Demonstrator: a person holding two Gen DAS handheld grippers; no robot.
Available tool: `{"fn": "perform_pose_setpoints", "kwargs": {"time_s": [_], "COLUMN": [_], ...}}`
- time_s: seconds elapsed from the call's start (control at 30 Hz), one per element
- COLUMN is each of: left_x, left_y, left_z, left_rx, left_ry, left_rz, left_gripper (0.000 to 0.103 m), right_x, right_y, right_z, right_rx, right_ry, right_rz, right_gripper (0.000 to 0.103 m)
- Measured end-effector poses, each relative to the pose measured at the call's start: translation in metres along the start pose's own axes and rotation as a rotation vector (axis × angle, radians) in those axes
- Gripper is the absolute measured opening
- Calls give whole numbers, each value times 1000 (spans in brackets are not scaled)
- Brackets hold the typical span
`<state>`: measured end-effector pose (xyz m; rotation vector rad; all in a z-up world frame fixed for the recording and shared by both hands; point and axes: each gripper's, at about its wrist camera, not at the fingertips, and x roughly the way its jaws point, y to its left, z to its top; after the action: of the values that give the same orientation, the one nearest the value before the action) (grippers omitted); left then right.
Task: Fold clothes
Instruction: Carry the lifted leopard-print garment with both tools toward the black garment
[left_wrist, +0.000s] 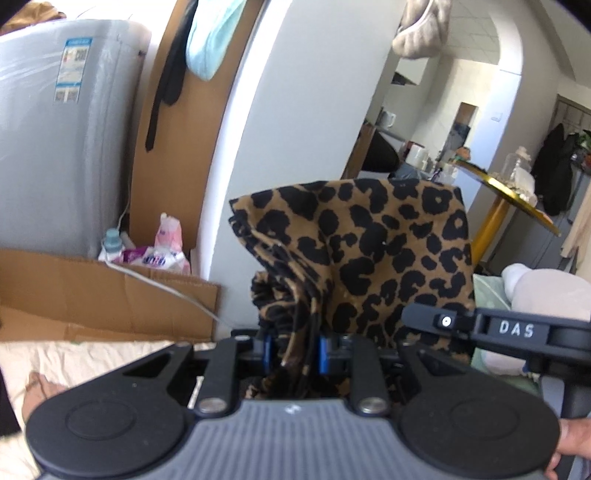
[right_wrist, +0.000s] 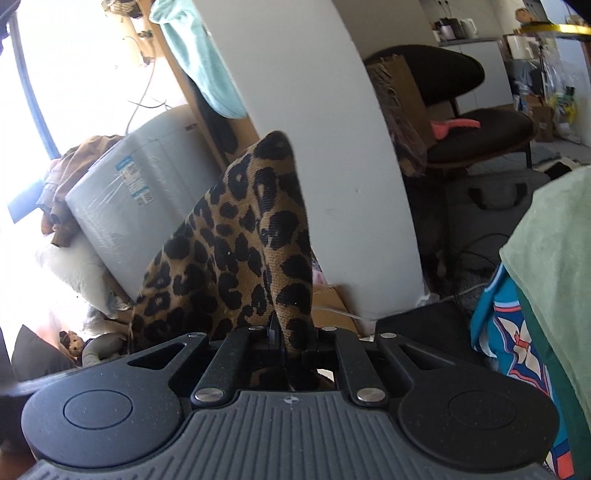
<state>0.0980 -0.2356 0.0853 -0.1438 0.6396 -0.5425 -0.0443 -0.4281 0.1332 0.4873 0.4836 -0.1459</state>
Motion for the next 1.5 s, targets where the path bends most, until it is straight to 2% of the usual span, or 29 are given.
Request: {"fn": "perform_pose_setpoints", "kwargs": {"time_s": [0.17,0.5,0.7,1.03,1.2,1.33,1.5], "left_x": [20,78,108,167,210,244,284], "left_y": [-2,18,36,57,46,45,55], "left_z": [-10,-35,-50,-86,-102,-114,-123], "left_rx": [-5,-22,30,-27,-56,-68,-43], "left_ry": [27,66,104,142,164,193,227], "left_rz": [-6,-49,-55,-62,-109,-183,-236], "left_gripper": [24,24,25,25,24,24,24], "right_x": [17,67,99,159,177,191,216], "right_y": [-17,-47,-58,-97,-135,-166,-200], "right_z": [-7,-23,-42,-63,-69,-66,-75], "right_rx": [14,21,-10,-31,-20,6,45], "right_ry": [14,57,91,158,161,192,181], "right_rz": [-36,-115,-125,-124,-167,-222,-219], "right_gripper": [6,6,6,6,6,6,6]}}
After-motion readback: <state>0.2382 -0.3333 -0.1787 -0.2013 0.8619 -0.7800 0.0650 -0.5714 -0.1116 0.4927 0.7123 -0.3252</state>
